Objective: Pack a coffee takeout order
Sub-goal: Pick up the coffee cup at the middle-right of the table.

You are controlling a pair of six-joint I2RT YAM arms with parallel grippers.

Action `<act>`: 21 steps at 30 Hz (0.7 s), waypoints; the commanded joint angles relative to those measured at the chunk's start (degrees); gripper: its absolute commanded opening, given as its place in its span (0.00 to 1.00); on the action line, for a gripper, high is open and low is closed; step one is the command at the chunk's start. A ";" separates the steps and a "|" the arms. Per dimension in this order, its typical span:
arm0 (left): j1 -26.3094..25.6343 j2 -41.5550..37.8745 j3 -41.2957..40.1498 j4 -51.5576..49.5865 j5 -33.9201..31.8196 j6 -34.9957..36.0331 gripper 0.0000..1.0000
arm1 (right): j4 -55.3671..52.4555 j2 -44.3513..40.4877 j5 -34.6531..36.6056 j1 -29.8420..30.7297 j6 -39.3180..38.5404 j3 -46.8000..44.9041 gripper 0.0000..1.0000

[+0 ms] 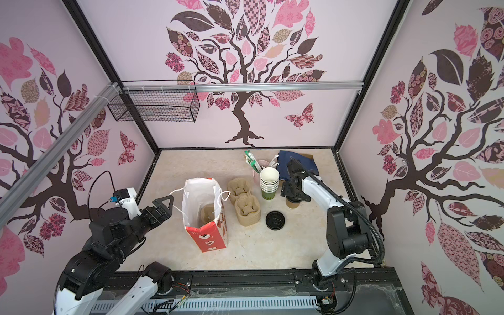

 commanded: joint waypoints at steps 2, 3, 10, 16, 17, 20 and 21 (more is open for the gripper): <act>0.26 0.12 -0.01 0.12 -0.62 1.04 0.98 | -2.63 -3.07 1.20 -0.25 0.11 1.43 0.92; 0.26 0.16 0.01 -0.01 -0.71 0.96 0.98 | -2.89 -3.61 1.16 -0.25 0.18 1.42 0.92; 0.26 0.26 0.62 -0.65 -1.49 1.75 0.98 | -5.74 -8.38 0.50 -0.25 0.37 1.59 0.90; 0.26 0.60 0.65 -0.33 -1.51 2.01 0.98 | -9.28 -13.05 0.37 -0.16 0.04 3.24 0.88; 0.26 0.73 0.69 -0.25 -1.42 2.01 0.98 | -9.80 -13.64 0.25 -0.16 0.03 3.68 0.88; 0.26 1.03 0.69 0.07 -1.15 2.01 0.98 | -11.26 -15.62 -0.09 0.17 -0.21 5.04 0.88; 0.26 1.12 0.74 0.19 -1.07 2.01 0.98 | -11.74 -16.25 -0.03 0.47 -0.30 5.64 0.88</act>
